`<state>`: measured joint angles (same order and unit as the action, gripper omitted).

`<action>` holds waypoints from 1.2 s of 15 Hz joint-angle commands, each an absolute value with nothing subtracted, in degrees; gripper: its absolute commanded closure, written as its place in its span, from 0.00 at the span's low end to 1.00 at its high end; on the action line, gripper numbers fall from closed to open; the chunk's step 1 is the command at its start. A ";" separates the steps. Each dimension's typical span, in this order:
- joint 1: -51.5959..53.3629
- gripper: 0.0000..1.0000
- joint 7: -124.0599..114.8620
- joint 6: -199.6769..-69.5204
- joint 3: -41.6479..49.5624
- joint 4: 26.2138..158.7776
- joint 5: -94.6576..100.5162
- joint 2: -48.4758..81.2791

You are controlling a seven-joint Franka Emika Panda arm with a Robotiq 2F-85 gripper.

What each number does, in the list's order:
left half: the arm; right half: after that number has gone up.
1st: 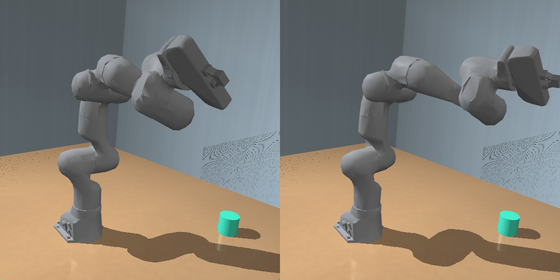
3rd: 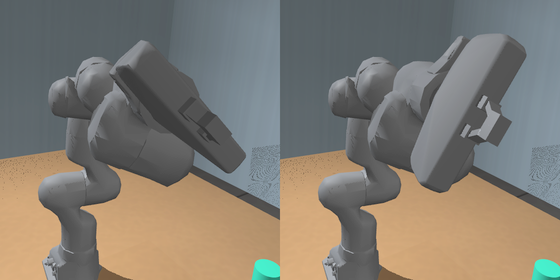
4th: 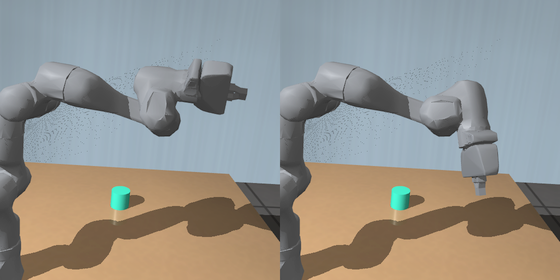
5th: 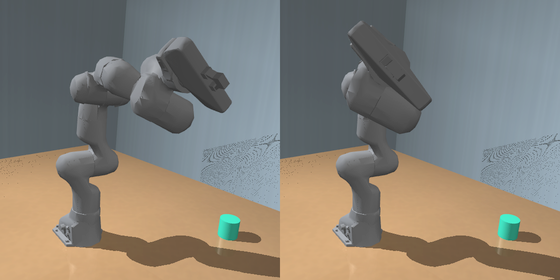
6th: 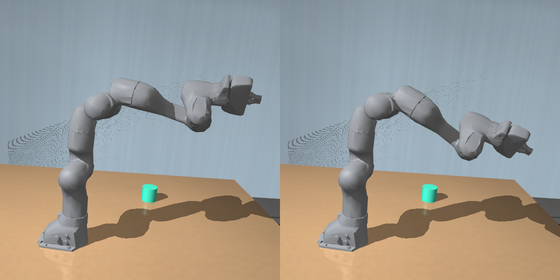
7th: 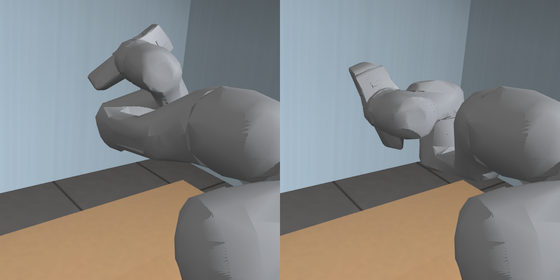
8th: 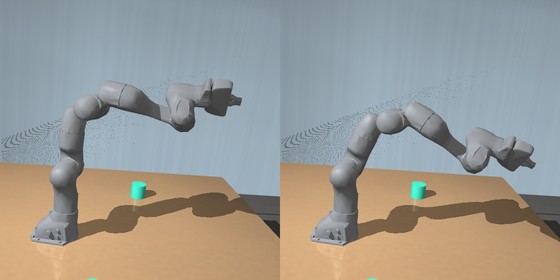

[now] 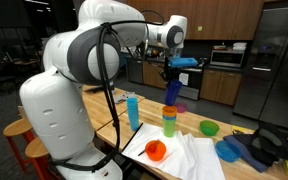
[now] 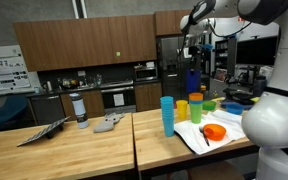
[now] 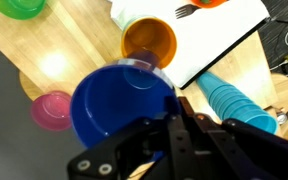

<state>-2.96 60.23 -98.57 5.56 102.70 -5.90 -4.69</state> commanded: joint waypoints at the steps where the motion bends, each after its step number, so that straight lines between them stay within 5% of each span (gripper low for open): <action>1: -2.80 0.98 60.47 -98.01 5.05 103.30 -4.28 -5.85; 18: -3.22 0.98 59.84 -95.25 5.26 102.65 -3.25 -4.47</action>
